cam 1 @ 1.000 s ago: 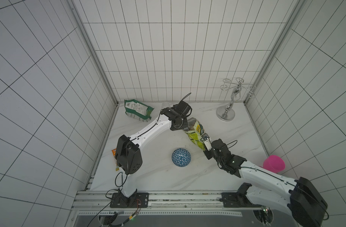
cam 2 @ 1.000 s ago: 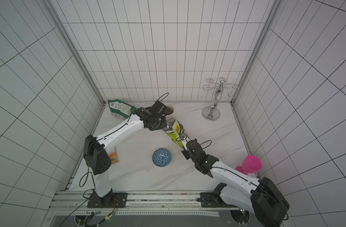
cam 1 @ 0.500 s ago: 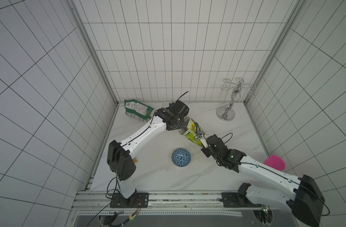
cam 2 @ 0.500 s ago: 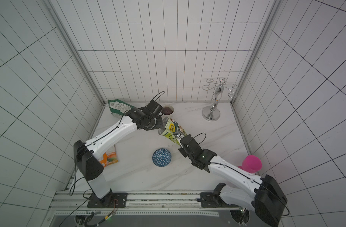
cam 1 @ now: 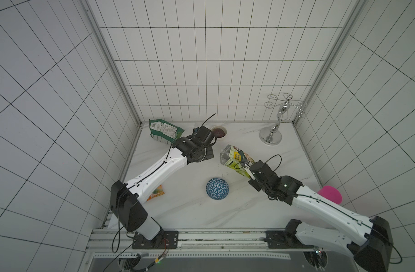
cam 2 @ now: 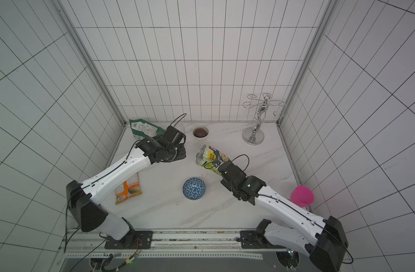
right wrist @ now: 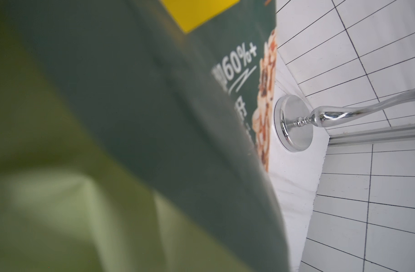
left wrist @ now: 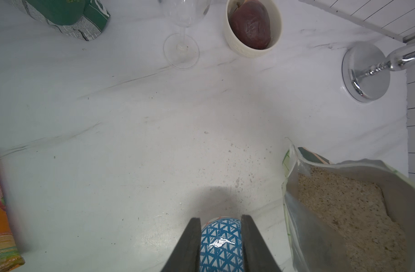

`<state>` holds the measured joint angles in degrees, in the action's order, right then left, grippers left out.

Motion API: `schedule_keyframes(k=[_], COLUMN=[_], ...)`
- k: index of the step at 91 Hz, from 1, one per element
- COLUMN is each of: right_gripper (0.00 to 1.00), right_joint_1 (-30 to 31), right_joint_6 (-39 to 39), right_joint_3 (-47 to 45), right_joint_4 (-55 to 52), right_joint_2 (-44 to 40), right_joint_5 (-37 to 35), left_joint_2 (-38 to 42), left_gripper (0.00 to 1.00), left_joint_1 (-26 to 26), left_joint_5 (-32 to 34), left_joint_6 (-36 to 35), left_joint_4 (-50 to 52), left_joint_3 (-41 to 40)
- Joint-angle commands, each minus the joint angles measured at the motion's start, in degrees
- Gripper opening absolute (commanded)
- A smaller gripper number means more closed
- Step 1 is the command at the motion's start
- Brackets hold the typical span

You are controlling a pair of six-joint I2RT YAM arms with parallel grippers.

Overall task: Pour the oats into the breakfast bowl
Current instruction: Pick up the oats bag from the center of the board, then pour the oats into the bowl.

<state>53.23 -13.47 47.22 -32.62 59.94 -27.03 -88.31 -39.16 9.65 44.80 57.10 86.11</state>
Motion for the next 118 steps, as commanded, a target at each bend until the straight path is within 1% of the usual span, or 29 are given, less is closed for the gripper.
schedule_keyframes(k=[1, 18, 31, 44, 56, 66, 83, 107, 118], right_gripper=[0.00, 0.00, 0.00, 0.00, 0.00, 0.00, 0.00, 0.00, 0.00], right_joint_1=[1.78, 5.24, 8.41, 12.22, 14.66, 15.54, 16.56, 17.43, 17.78], right_joint_6=[-2.01, -6.01, -8.80, -11.79, -14.51, -17.42, -22.86, -28.72, -30.96], right_joint_3=[5.38, 9.15, 10.83, 11.72, 12.68, 12.76, 12.15, 11.44, 11.29], right_joint_4=[0.82, -8.06, -13.09, -16.48, -18.79, -19.60, -18.90, -17.86, -17.31], right_joint_2=[-3.09, -4.17, -4.65, -4.37, -3.58, -3.32, -2.82, -2.66, -2.94], right_joint_5=[-5.19, -6.69, -10.40, -13.51, -14.36, -14.73, -17.73, -19.26, -20.03], left_joint_2=[3.57, 11.25, 16.82, 19.86, 22.19, 23.34, 23.99, 22.89, 22.51], left_gripper=[0.33, 0.34, 0.36, 0.38, 0.38, 0.38, 0.39, 0.39, 0.39], left_joint_1=[0.34, 1.07, 1.19, 1.28, 1.19, 1.11, 0.75, -1.80, -2.18], left_joint_5=[-1.86, -1.89, -2.09, -5.13, -8.39, -9.61, -10.10, -8.63, -8.16], left_joint_6=[1.36, 4.38, 6.28, 7.66, 9.41, 10.71, 12.01, 14.10, 15.04], left_joint_4=[-3.69, -8.29, -13.20, -17.73, -22.19, -24.49, -26.59, -28.77, -29.35], left_joint_3=[-2.83, -9.79, -16.80, -22.70, -27.74, -31.13, -35.20, -37.72, -38.49])
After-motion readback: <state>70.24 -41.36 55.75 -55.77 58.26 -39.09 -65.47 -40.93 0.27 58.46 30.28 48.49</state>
